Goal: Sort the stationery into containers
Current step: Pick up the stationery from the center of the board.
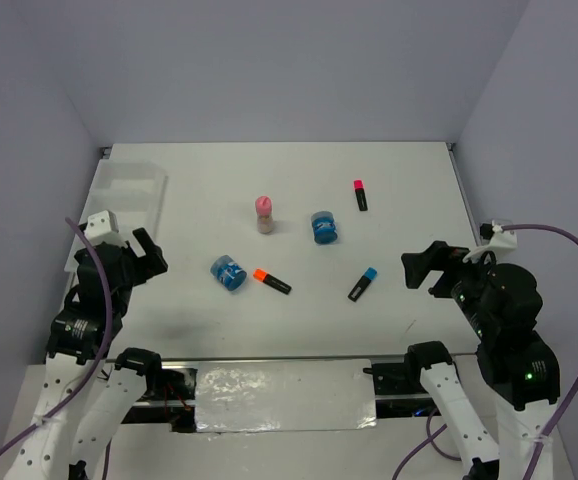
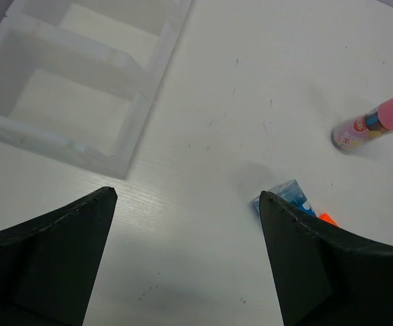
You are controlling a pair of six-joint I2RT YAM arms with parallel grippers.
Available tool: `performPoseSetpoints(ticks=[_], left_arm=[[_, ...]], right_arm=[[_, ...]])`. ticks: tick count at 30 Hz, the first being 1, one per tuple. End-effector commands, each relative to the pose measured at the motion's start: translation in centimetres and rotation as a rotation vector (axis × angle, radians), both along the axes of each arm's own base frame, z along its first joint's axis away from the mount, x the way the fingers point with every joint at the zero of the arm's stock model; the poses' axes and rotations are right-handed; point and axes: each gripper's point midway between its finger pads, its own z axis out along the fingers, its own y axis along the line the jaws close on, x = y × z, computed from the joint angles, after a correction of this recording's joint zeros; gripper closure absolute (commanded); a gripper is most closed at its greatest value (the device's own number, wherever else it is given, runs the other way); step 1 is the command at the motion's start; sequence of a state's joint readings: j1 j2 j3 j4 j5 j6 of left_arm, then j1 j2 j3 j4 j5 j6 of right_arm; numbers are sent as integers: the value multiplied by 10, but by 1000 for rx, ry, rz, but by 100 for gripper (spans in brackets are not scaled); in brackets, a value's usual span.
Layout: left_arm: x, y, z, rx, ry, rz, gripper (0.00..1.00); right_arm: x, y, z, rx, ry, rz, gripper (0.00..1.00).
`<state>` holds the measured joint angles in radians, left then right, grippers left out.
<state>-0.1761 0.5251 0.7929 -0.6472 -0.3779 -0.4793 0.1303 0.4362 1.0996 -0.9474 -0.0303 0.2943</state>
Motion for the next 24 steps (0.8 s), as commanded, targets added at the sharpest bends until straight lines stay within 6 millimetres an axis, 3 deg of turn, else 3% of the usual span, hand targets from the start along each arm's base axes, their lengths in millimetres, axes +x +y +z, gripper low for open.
performPoseSetpoints(ticks=[1,6,14,17,18,21,24], left_arm=[[4,2,19,-18,-55,25,1],[7,-1,16,-19,-42,11,1],[14,-6,8,-35,10,9,1],[15,-9,1,-80,84,42,1],[15,-8,-10,-87,139,64,1],[21,-20,-31,-183,220,97,3],[29,-52,-48,-278,262,55,4]], right_arm=[[-3,-6,4,-9,-29,-28,0],[-2,-4,3,-3,-39,-16,0],[1,19,-7,68,-36,84,0],[0,34,-19,61,20,185,0],[3,36,-26,57,62,192,0],[7,35,-42,51,128,182,0],[10,36,-53,57,153,184,0]])
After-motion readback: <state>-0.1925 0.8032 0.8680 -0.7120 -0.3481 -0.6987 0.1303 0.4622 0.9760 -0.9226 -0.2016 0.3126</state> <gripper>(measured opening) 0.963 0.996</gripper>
